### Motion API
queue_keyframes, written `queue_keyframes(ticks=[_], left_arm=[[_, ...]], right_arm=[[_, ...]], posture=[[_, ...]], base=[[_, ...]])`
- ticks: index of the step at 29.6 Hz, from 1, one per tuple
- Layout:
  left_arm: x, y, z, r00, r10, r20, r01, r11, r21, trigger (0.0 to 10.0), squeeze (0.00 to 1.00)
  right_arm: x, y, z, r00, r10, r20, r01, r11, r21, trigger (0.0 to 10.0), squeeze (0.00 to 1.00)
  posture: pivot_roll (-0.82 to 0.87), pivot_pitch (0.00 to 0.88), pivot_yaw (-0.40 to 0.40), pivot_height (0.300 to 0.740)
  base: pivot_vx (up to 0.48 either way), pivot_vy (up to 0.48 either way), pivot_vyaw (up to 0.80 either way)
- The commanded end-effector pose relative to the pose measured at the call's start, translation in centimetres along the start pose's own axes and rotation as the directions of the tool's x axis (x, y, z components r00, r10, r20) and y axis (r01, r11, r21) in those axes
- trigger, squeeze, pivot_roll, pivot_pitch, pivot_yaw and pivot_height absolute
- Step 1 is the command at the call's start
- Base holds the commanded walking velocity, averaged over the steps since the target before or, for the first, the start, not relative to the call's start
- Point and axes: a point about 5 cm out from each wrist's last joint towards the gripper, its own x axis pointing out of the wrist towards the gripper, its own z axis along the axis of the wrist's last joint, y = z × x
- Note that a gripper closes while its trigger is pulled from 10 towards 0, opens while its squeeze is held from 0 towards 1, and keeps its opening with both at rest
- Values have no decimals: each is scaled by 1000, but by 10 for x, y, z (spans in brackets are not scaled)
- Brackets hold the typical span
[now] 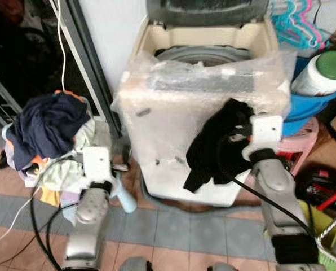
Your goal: Clothes washing
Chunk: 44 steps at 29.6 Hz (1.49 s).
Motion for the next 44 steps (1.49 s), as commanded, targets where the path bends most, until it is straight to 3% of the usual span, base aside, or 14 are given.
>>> queue_keyframes(ticks=[1,12,23,30,35,37,38,39,43,44], left_arm=[[-2,16,6,998,60,12,-60,998,2,10000,0],[3,19,17,997,74,32,-73,997,-17,10000,0],[10,14,20,997,69,42,-67,997,-40,10000,0],[13,10,21,997,58,44,-56,997,-43,10000,0],[16,2,24,998,42,56,-39,998,-58,10000,0],[16,2,24,997,42,57,-38,997,-62,10000,0],[18,2,22,998,43,55,-40,997,-63,10000,0],[18,2,22,998,43,55,-40,997,-63,10000,0],[26,-4,22,998,44,51,-40,996,-81,10000,0],[27,-6,23,998,41,55,-37,996,-84,10000,0]], right_arm=[[3,11,15,997,47,61,-48,999,20,10000,0],[11,24,46,967,194,166,-188,981,-50,10000,0],[16,37,62,937,283,204,-287,958,-10,10000,0],[39,32,81,927,276,254,-279,960,-26,10000,0],[83,13,132,906,198,374,-194,980,-49,10000,0],[93,10,150,891,178,419,-168,984,-60,10000,0],[106,3,178,867,141,479,-126,990,-65,10000,0],[106,3,178,867,141,479,-126,990,-65,10000,0],[121,-20,228,818,43,573,-22,999,-44,10000,0],[122,-23,231,815,36,578,-16,999,-39,10000,0]], posture=[[10,29,86,740],[-3,71,86,740],[-18,65,83,740],[-25,62,78,740],[-17,50,60,740],[-19,47,58,740],[-32,36,58,740],[-32,36,58,740],[-40,1,56,740],[-40,1,56,740]], base=[[0,0,0],[0,0,152],[145,0,635],[309,0,0],[480,0,0],[480,0,0],[480,0,0],[480,0,0],[330,0,0],[0,0,0]])
